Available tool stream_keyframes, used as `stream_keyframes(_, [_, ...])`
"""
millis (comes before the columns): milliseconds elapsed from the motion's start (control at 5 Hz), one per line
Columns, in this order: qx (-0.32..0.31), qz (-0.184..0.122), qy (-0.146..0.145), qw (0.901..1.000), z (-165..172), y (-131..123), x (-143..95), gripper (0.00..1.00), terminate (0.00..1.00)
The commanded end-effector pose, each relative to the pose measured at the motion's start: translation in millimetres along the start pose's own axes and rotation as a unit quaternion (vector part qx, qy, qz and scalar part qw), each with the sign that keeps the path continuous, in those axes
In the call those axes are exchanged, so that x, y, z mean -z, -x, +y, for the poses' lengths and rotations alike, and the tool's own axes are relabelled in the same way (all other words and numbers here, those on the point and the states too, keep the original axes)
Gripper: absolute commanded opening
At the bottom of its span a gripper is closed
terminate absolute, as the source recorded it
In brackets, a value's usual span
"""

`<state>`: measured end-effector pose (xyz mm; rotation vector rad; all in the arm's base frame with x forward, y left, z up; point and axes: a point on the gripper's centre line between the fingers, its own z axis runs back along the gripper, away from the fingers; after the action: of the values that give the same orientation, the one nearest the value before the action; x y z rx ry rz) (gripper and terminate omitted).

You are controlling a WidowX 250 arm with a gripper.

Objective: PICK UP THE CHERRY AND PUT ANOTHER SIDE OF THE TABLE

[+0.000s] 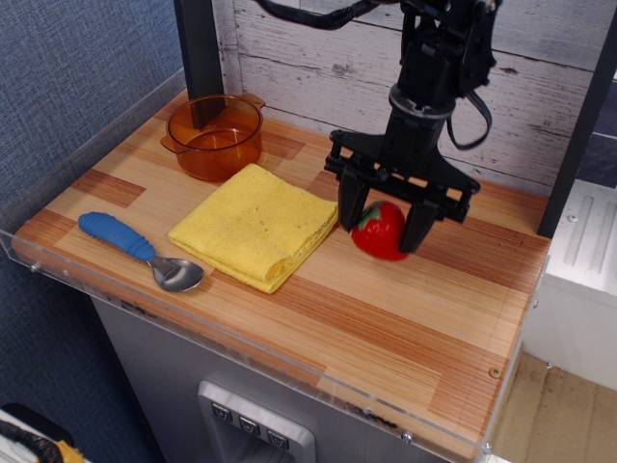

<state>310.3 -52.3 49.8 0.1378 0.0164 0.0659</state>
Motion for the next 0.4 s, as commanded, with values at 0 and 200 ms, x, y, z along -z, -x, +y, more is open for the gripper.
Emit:
stream_keyframes(0, [0.010, -0.035, 0.018, 0.9992, -21.5, 41.5, -17.6, 0.00, 0.00])
stream_keyframes(200, [0.022, -0.044, 0.016, 0.9987, -28.8, 58.3, -8.6, 0.00, 0.00])
